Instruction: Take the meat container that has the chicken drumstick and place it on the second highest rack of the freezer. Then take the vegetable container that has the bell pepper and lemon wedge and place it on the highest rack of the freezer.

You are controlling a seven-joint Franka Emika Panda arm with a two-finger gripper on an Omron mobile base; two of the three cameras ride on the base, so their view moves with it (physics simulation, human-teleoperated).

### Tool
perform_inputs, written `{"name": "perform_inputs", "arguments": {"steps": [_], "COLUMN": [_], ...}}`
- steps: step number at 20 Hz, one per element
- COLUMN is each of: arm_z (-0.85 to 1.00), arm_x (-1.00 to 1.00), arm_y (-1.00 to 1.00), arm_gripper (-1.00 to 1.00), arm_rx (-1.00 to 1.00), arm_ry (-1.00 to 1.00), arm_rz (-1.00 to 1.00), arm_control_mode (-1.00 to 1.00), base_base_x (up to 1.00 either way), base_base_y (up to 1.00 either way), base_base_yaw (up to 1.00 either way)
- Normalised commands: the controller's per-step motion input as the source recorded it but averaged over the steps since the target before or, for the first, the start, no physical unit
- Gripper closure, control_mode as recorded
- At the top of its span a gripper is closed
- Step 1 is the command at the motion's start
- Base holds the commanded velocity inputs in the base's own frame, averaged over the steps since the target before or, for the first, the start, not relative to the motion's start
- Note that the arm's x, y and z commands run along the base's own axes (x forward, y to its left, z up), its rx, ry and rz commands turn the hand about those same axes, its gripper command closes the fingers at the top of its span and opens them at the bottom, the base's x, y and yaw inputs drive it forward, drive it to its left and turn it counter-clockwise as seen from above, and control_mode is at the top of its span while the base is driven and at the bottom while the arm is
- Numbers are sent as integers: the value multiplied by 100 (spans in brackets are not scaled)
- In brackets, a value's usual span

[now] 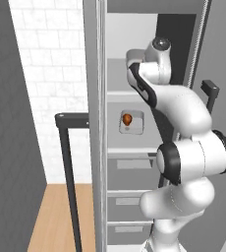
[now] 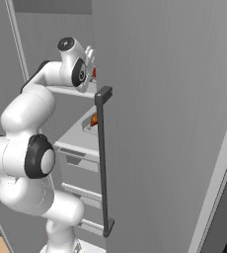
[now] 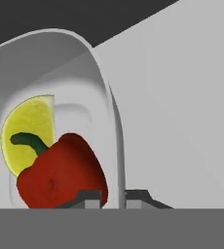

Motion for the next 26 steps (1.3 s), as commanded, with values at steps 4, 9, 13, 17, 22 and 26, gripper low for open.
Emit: {"name": "perform_inputs", "arguments": {"steps": [4, 9, 13, 17, 22, 26], "arm_z": [-30, -6, 0, 0, 0, 0], "arm_x": [13, 2, 0, 0, 0, 0], "arm_y": [0, 0, 0, 0, 0, 0], "arm_gripper": [100, 100, 100, -100, -100, -100], "arm_rx": [0, 0, 0, 0, 0, 0], "arm_ry": [0, 0, 0, 0, 0, 0], "arm_rz": [0, 0, 0, 0, 0, 0], "arm_control_mode": [-100, -100, -100, -100, -100, -100], "base_base_x": [0, 0, 0, 0, 0, 0], "base_base_y": [0, 0, 0, 0, 0, 0], "base_base_yaw": [0, 0, 0, 0, 0, 0]}}
